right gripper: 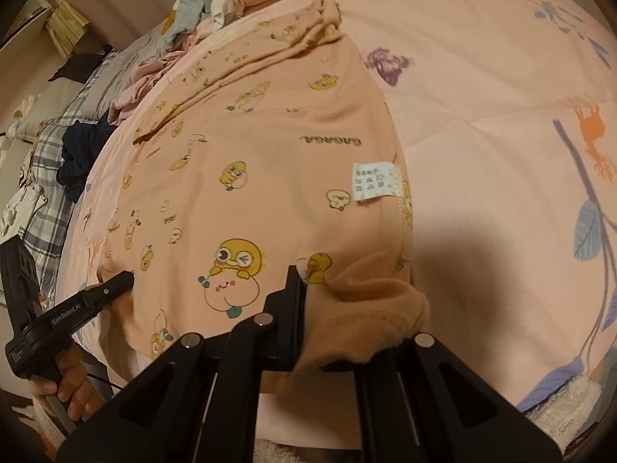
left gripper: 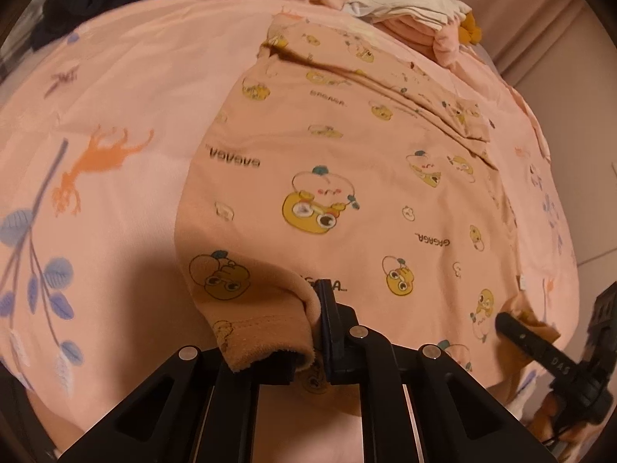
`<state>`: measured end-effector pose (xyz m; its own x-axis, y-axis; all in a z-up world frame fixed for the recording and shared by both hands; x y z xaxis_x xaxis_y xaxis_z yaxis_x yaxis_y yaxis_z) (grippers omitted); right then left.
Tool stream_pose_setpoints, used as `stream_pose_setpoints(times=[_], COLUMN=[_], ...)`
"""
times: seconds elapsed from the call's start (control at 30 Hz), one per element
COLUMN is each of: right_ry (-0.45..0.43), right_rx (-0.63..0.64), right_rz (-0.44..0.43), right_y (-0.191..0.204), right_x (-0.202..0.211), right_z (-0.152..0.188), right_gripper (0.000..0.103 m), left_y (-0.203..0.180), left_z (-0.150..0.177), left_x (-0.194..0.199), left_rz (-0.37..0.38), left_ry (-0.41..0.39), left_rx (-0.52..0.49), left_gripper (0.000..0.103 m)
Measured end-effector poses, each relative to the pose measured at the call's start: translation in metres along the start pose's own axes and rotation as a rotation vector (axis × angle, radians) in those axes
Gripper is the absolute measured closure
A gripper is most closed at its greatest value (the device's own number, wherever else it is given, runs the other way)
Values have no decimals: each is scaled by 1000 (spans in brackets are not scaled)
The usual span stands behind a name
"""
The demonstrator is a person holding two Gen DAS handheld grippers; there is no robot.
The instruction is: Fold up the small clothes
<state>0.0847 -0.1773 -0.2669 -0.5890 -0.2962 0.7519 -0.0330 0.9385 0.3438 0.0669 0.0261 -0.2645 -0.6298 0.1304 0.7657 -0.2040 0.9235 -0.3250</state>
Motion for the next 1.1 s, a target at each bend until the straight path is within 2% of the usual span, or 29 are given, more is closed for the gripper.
stream_pose_setpoints(times=[0.17, 0.27, 0.43, 0.57, 0.63, 0.73, 0.87, 0.93, 1.1], right_ry=[-100, -149, -241, -275, -283, -261, -172, -100, 21], right_rx=[18, 19, 44, 73, 58, 40, 10, -46, 0], right_rz=[-50, -67, -85, -85, -89, -67, -19, -24, 175], right_y=[15, 18, 30, 42, 46, 45, 41, 37, 23], right_x=[22, 30, 36, 20, 7, -25, -78, -112, -181], right_z=[-31, -54, -94, -136, -161, -198, -236, -253, -265], right_gripper=[97, 97, 97, 97, 97, 97, 97, 97, 97], left_y=[-11, -18, -26, -33, -36, -40, -46, -47, -33], left_z=[-27, -55, -99, -139, -159, -191, -226, -238, -248], left_x=[12, 16, 22, 12, 1, -27, -82, -118, -179], left_rz=[29, 8, 40, -24, -50, -63, -180, -252, -341], left_ry=[-84, -159, -257, -339, -355, -347, -308, -245, -124], left_rx=[-31, -49, -22, -42, -44, -41, -131, -181, -180], left_gripper=[93, 93, 93, 93, 93, 93, 93, 93, 93])
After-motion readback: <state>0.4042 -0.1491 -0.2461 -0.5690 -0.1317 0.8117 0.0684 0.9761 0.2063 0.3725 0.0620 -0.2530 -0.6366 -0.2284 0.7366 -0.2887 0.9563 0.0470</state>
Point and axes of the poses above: each gripper's, at about its wrist camera, not at the fingertips, and x roughly against the way its jaws point, y to its left, z to its underside, the point moved 5 cm from there along -x, roughly the way its jaws point, and after that the axes turned 12 degrees about -y, right-handed, at the moved point
